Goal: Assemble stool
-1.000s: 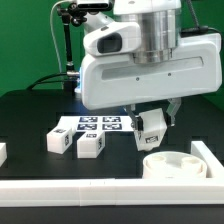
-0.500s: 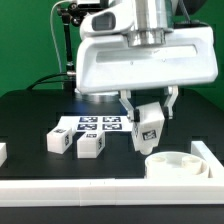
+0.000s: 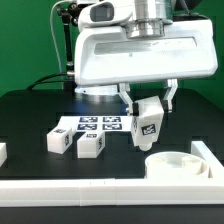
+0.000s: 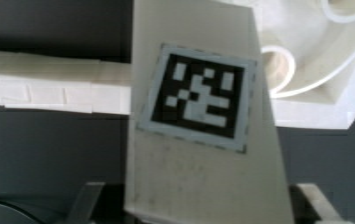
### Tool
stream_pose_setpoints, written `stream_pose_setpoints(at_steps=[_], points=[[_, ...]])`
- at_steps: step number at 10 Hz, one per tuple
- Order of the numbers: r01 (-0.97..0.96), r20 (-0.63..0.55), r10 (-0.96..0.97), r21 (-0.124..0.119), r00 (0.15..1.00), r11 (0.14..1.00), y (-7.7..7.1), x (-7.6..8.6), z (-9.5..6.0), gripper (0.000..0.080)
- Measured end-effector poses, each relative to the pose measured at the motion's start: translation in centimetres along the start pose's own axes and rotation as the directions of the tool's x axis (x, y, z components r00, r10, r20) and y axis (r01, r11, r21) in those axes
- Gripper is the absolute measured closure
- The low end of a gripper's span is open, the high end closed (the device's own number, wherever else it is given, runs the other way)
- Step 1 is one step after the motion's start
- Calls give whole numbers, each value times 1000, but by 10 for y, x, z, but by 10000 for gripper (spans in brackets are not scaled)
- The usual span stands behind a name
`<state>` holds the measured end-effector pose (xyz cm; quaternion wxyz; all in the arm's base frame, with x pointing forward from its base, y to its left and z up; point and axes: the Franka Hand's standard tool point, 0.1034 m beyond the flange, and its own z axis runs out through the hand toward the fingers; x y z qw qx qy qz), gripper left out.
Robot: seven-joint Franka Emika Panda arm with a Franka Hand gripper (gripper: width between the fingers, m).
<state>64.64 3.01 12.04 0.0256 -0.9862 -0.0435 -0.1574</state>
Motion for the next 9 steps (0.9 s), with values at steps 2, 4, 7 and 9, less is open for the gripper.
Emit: stream_pose_setpoints(at_steps=[2, 4, 7, 9], points=[[43, -177, -49, -41, 983, 998, 1, 11, -2, 472], [90, -256, -104, -67, 961, 994, -5, 16, -6, 472], [103, -259, -117, -67, 959, 992, -9, 20, -8, 472], [104, -258, -118, -66, 959, 992, -10, 20, -8, 472]])
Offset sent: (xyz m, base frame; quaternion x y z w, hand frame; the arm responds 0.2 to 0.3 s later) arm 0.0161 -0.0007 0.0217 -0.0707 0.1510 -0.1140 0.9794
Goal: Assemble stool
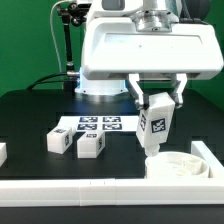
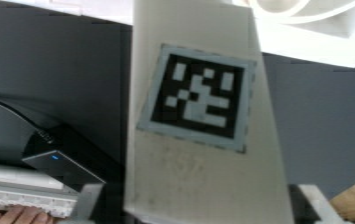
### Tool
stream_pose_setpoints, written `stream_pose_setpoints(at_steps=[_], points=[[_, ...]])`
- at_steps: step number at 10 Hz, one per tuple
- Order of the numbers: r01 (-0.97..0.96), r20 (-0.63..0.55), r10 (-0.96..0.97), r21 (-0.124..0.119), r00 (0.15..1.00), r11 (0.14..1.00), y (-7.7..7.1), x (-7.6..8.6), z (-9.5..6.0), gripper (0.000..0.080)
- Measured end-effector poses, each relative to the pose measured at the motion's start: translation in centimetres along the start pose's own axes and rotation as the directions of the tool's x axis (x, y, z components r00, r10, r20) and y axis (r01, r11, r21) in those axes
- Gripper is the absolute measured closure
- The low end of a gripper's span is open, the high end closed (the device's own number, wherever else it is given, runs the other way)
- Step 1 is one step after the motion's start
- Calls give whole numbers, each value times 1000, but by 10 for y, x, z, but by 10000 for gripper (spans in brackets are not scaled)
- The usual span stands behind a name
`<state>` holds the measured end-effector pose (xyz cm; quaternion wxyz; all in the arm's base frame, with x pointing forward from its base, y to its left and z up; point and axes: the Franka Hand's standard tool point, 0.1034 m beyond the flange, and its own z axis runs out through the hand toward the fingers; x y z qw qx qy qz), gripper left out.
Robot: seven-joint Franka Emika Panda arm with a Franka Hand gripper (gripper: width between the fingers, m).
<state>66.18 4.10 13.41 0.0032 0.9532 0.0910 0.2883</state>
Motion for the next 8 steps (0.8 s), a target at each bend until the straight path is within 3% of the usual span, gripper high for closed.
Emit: stream_pose_setpoints(at_steps=[3, 4, 7, 8], points=[[44, -18, -43, 23, 999, 999, -32, 7, 9, 472], [54, -20, -53, 27, 998, 998, -36, 8, 11, 472], [55, -57, -54, 12, 997, 998, -31, 9, 11, 472], [58, -120, -59, -10, 991, 998, -27, 10, 12, 472]])
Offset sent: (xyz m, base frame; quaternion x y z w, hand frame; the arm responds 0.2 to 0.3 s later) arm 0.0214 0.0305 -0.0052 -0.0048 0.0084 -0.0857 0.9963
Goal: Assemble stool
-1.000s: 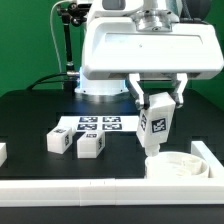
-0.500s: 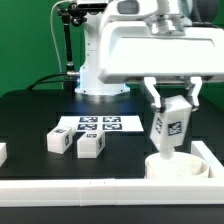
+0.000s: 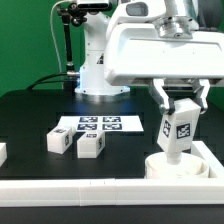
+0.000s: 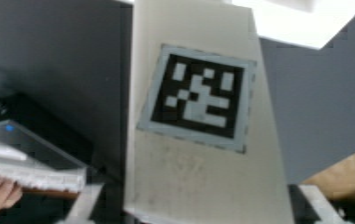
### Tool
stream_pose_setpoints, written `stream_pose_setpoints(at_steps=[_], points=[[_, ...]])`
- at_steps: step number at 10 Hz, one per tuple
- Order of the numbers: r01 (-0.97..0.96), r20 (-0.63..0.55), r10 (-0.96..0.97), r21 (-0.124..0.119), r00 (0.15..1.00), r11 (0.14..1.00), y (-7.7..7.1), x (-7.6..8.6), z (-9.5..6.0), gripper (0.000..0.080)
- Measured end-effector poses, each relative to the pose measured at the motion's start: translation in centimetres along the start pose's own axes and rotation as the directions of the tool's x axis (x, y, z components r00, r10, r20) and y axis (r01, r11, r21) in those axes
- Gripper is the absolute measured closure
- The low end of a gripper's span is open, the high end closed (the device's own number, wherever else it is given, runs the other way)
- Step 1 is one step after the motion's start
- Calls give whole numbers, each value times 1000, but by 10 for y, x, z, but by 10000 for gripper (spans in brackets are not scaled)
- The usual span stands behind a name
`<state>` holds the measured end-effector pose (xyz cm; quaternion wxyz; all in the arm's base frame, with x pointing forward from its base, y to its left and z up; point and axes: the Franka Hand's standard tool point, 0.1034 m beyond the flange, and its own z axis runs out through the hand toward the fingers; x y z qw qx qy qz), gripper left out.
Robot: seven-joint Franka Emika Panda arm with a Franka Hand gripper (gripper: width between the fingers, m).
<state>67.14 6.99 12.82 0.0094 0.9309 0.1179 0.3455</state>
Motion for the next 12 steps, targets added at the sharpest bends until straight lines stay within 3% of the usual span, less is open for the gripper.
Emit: stream_pose_setpoints(at_steps=[1, 2, 6, 12], points=[[9, -22, -9, -5, 1000, 1000, -5, -10, 5, 472], [14, 13, -14, 10, 1000, 1000, -11, -14, 6, 472], [23, 18, -23, 20, 1000, 1000, -21, -18, 8, 472], [23, 15, -23, 17, 1000, 1000, -19, -20, 10, 472]])
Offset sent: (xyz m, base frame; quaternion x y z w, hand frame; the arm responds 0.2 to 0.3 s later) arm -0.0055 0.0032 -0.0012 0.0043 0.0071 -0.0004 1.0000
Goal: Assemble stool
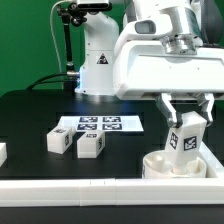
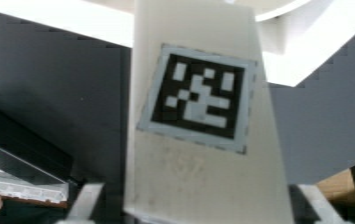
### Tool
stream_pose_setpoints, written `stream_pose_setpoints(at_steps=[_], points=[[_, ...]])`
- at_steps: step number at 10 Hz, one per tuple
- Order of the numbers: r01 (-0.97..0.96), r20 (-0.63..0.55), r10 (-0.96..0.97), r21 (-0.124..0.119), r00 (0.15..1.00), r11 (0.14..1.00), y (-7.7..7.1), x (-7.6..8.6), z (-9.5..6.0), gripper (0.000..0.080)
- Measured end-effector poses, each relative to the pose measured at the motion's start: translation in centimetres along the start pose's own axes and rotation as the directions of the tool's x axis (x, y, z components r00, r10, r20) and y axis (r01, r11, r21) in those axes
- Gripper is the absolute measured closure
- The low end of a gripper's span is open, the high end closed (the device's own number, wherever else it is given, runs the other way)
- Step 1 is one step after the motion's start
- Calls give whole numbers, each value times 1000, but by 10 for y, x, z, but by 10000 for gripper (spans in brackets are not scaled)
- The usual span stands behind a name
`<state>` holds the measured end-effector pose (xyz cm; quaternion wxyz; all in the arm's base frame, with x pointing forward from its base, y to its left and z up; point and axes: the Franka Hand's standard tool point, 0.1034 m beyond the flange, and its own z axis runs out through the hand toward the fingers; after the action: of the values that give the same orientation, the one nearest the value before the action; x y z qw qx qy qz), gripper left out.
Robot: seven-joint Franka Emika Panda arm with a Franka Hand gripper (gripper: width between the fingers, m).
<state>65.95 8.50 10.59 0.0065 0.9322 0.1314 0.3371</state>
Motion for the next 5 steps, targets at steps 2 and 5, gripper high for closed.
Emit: stream_pose_setpoints(at_steps=[2, 5], points=[[-1, -1, 1, -1, 1000, 1000, 1, 0, 0, 472], [-1, 7, 1, 1, 1000, 1000, 1, 0, 0, 472]])
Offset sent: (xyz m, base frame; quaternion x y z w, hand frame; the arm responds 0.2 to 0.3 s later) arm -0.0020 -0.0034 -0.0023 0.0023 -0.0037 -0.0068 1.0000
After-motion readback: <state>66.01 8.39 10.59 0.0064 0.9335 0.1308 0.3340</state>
